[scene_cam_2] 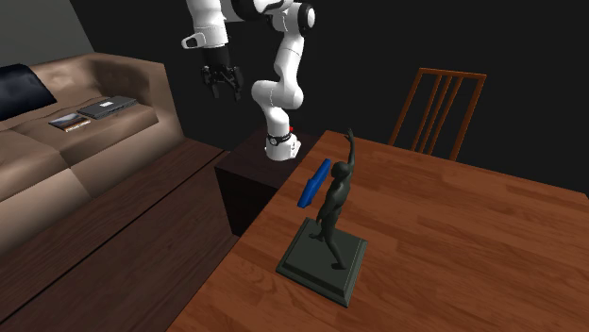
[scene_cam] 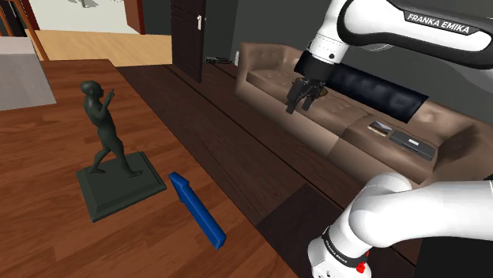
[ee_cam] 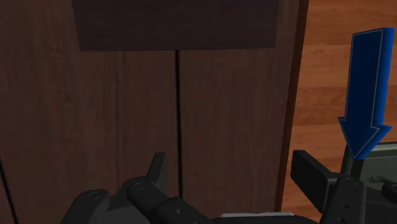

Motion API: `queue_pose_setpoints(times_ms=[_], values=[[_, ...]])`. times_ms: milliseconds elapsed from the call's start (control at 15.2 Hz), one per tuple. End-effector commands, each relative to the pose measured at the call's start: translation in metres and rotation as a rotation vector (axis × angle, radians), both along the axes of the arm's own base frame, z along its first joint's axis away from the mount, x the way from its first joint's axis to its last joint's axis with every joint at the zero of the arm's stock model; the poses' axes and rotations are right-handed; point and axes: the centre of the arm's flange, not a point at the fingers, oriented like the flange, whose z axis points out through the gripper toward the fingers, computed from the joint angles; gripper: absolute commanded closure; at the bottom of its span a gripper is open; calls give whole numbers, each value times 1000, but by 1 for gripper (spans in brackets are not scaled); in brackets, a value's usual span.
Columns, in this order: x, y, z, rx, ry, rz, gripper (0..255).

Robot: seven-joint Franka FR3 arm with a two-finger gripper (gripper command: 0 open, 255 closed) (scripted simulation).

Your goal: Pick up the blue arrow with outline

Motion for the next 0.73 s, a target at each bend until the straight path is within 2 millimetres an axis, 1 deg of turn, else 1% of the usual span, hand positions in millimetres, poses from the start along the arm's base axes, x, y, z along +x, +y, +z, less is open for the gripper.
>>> queue_pose_setpoints(times_ms=[0, 660], values=[[0, 0, 0, 0, 0, 0, 0], [3, 126, -56, -46, -39, 7, 0]])
